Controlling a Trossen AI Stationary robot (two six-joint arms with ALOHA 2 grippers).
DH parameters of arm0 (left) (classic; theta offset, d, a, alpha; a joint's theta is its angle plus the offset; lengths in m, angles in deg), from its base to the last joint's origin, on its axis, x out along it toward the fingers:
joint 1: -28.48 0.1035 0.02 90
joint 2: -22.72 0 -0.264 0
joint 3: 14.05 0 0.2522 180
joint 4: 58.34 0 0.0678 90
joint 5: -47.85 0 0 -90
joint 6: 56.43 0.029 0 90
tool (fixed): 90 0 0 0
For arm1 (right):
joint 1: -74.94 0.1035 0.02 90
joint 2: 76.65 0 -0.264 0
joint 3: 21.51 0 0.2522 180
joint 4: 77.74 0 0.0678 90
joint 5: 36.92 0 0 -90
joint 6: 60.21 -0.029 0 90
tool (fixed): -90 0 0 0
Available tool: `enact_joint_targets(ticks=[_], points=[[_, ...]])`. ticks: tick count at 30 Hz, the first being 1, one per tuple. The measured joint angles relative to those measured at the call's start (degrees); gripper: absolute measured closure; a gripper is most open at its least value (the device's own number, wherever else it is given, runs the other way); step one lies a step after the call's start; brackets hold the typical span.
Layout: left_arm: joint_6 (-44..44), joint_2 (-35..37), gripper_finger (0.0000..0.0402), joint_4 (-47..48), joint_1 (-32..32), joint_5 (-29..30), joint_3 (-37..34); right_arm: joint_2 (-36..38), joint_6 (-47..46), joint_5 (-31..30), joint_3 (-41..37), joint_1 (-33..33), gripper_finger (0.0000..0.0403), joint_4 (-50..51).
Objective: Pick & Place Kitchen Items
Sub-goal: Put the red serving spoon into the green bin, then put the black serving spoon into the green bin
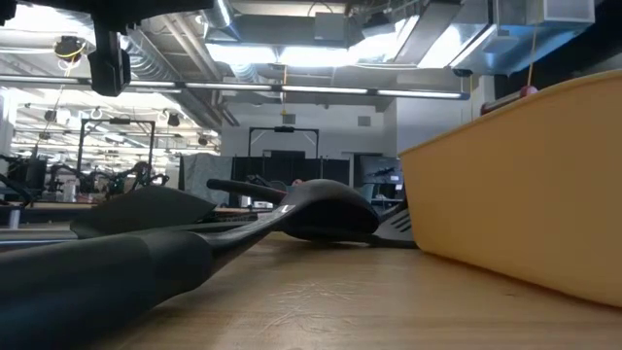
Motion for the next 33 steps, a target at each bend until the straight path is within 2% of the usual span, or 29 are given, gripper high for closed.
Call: enact_joint_targets(ticks=[17, 23, 30, 33], points=[[0.4, 0.0, 0.0400, 0.0, 0.0, 0.0, 0.0, -0.2, 3.5, -1.0, 0.0, 0.0, 0.0253, -2.8], [-0.2, 0.0, 0.0400, -0.1, 0.0, 0.1, 0.0, -0.2, 10.6, -1.8, 0.0, -0.4, 0.0252, -3.4], [-0.5, 0.0, 0.0400, -1.3, 0.0, 0.6, 0.0, -0.2, 10.7, -11.8, 0.0, -3.4, 0.0252, -2.9], [2.4, 0.0, 0.0400, -2.3, 0.2, 0.7, 1.5, -0.2, 10.8, -17.2, 0.0, -5.9, 0.0252, -3.8]])
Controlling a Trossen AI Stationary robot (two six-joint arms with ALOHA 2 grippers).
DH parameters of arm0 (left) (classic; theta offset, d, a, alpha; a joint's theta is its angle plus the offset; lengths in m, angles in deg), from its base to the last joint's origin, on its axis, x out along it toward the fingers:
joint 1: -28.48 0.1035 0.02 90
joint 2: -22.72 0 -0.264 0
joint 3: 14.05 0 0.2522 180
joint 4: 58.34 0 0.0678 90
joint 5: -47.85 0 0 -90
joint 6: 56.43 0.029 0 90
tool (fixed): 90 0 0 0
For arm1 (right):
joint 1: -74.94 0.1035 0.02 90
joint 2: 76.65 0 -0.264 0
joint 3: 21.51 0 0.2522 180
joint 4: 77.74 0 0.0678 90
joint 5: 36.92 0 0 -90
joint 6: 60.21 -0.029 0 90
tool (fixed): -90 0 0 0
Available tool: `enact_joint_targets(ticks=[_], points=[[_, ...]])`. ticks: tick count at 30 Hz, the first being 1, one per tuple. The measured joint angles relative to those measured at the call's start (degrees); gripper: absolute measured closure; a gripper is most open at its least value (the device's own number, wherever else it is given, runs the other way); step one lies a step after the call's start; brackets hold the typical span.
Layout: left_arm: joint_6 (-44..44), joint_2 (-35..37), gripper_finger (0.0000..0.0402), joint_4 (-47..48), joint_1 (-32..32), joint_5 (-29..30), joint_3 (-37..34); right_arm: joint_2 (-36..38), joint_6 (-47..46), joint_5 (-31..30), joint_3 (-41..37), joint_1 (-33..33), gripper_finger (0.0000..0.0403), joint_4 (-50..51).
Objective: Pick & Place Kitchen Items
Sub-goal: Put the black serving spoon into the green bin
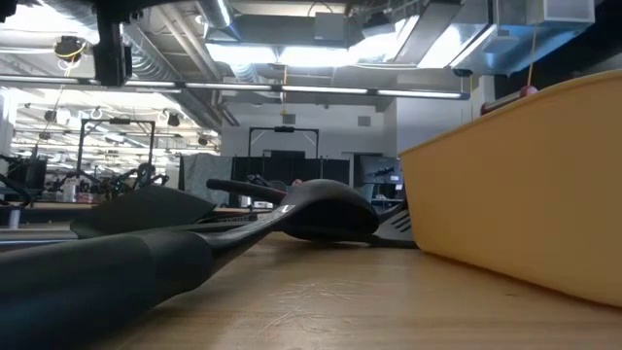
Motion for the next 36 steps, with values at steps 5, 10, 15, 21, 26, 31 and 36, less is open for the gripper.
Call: enact_joint_targets(ticks=[5, 10, 15, 21, 26, 31, 36], points=[[6.9, 0.0, 0.0400, 0.0, 1.7, -1.6, 5.4, 0.0, 4.9, -5.9, 0.0, -4.4, 0.0252, -4.2], [15.4, 0.0, 0.0400, 0.0, 4.3, -7.2, 11.7, 0.0, 10.3, -9.5, 0.0, -7.8, 0.0252, -10.9], [22.5, 0.0, 0.0400, 0.0, 6.8, -14.4, 17.0, 0.0, 10.5, -11.3, 0.0, -10.3, 0.0252, -19.8], [27.9, 0.0, 0.0400, 0.1, 9.5, -24.3, 21.7, -0.1, 23.4, -15.4, 0.0, -10.7, 0.0252, -38.2], [32.2, 0.0, 0.0400, 0.1, 10.7, -34.4, 26.2, -0.1, 40.7, -16.2, 0.0, -10.7, 0.0252, -56.4], [39.7, 0.0, 0.0400, 0.1, 10.8, -37.7, 31.1, -0.1, 54.4, -16.8, 0.0, -10.7, 0.0252, -71.6], [47.5, 0.0, 0.0400, 0.1, 11.0, -36.8, 34.4, -0.1, 62.4, -17.2, 0.1, -11.9, 0.0252, -77.3]])
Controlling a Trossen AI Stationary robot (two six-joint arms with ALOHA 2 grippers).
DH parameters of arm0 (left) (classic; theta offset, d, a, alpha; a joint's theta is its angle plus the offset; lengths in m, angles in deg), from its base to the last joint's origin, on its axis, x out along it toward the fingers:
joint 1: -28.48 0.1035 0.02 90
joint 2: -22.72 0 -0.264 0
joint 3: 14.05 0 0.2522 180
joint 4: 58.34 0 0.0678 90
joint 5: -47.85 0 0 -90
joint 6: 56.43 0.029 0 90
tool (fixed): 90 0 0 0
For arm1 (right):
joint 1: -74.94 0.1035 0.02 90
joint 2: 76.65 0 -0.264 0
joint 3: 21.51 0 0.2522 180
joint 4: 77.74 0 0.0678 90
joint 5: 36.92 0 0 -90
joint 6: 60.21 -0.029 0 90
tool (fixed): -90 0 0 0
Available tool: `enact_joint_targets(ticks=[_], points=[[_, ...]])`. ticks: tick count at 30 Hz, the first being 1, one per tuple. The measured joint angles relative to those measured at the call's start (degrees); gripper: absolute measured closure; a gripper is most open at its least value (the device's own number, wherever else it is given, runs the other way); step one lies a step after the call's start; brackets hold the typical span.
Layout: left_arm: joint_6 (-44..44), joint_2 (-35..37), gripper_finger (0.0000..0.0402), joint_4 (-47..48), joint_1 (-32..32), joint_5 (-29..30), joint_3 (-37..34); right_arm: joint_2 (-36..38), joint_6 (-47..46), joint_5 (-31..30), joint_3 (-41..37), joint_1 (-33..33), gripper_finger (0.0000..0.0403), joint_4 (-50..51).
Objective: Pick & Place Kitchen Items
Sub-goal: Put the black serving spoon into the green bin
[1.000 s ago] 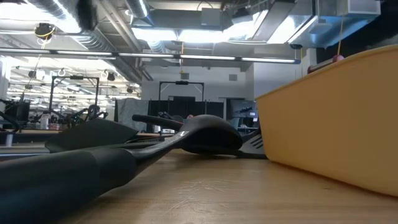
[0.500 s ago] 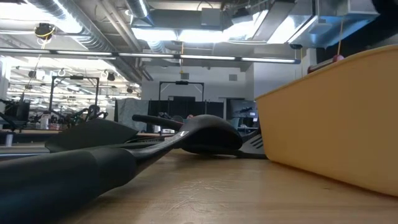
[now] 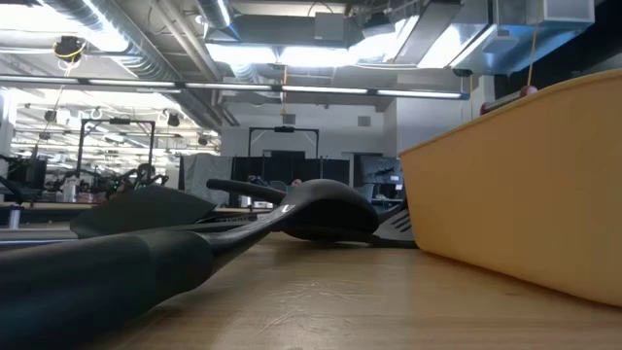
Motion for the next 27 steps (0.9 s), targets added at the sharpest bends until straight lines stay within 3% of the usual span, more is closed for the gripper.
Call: enact_joint_targets(ticks=[7, 13, 21, 27], points=[[-1.3, 0.5, 0.0400, 0.7, 0.6, 4.3, 1.3, -1.1, 0.6, 1.2, 0.0, -1.7, 0.0251, 0.4], [-5.6, 0.4, 0.0400, 8.0, 0.2, 1.6, 1.2, -3.6, 1.5, 0.7, 0.0, -4.4, 0.0251, -4.8], [-9.2, 0.4, 0.0400, 9.2, -0.1, -0.3, 1.2, -8.9, -1.2, 1.0, 0.0, -8.6, 0.0249, -9.5], [-8.9, 0.4, 0.0400, 9.4, -0.1, -5.8, 1.2, -14.1, -8.4, 11.9, 0.0, -13.8, 0.0223, -16.0]])
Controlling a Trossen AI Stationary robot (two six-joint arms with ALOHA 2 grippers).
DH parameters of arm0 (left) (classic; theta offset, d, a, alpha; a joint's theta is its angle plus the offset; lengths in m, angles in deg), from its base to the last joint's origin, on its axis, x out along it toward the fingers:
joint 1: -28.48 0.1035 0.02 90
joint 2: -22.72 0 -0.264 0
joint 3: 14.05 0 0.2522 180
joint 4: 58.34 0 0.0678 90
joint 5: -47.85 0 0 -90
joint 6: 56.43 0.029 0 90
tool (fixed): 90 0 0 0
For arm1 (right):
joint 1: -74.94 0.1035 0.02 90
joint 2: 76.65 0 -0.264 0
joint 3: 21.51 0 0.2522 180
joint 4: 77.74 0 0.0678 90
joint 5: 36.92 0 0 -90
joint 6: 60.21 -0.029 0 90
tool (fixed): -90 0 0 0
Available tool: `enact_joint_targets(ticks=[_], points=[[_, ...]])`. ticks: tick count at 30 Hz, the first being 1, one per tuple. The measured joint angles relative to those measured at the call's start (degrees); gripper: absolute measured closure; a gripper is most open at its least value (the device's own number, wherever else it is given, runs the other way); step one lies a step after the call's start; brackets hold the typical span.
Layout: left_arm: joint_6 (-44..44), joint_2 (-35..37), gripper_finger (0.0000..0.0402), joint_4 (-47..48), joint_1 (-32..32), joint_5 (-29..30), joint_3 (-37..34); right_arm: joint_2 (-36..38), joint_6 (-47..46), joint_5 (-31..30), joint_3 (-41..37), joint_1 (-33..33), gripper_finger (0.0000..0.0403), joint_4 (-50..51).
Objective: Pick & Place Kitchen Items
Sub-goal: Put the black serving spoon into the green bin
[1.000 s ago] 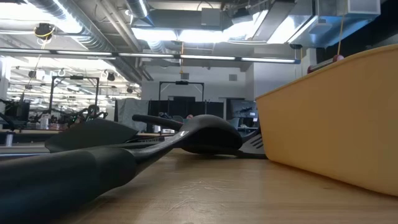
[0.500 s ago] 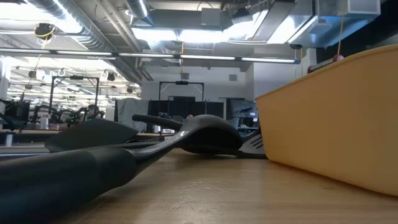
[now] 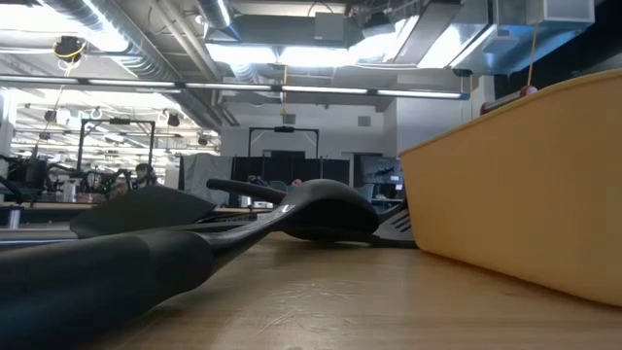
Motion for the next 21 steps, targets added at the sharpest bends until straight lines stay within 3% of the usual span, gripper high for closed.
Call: enact_joint_targets(ticks=[3, 9, 15, 21], points=[[0.2, 0.6, 0.0400, 0.9, 0.0, -2.2, 0.0, -2.5, 1.6, 5.1, 0.0, -2.0, 0.0202, -9.1], [1.9, 7.4, 0.0371, 11.9, -0.1, -2.1, -0.1, -4.0, 13.8, 6.3, 0.0, -4.4, 0.0165, -22.7], [0.9, 16.3, 0.0287, 34.7, -3.0, 4.2, -0.1, -4.0, 20.6, 6.3, 0.0, -6.2, 0.0151, -30.8], [-13.0, 19.7, 0.0201, 61.1, -4.9, 8.0, -0.1, -4.0, 20.2, 6.3, 0.0, -7.6, 0.0151, -30.9]])
